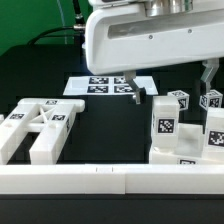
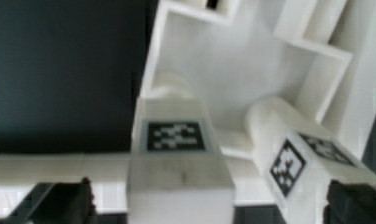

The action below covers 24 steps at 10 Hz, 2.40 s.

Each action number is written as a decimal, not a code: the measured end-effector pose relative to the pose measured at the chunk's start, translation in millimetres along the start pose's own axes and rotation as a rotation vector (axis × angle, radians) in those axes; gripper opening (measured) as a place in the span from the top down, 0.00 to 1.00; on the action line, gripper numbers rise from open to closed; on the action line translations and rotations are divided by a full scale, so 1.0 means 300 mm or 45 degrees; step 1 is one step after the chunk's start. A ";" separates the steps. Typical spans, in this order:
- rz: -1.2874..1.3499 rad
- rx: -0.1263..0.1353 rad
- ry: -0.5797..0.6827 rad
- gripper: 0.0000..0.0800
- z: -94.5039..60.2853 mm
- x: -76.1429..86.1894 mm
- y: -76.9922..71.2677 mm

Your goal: Assemble chair

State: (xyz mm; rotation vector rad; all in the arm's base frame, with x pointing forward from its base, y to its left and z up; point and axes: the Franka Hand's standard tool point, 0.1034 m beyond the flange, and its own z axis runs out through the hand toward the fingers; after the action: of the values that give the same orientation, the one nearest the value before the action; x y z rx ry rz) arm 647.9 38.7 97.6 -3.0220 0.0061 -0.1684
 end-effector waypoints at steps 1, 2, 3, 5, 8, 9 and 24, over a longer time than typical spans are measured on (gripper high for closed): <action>0.014 -0.023 -0.004 0.19 0.003 -0.002 0.018; 0.023 -0.033 -0.006 0.19 0.003 -0.003 0.021; 0.024 -0.033 -0.005 0.19 0.004 -0.002 0.022; 0.024 -0.033 -0.006 0.19 0.004 -0.003 0.022; -0.015 -0.087 -0.087 0.19 -0.001 -0.006 0.047; -0.031 -0.087 -0.086 0.19 0.002 0.000 0.049; 0.545 -0.077 -0.074 0.64 0.030 -0.004 0.023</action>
Offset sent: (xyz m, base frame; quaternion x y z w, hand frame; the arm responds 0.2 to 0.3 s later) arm 0.0000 0.0000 0.0000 0.0000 0.0000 0.0000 1.0000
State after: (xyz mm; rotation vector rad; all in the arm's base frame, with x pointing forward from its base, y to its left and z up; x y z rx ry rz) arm 647.6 32.9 87.9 -2.9946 0.6552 -0.0402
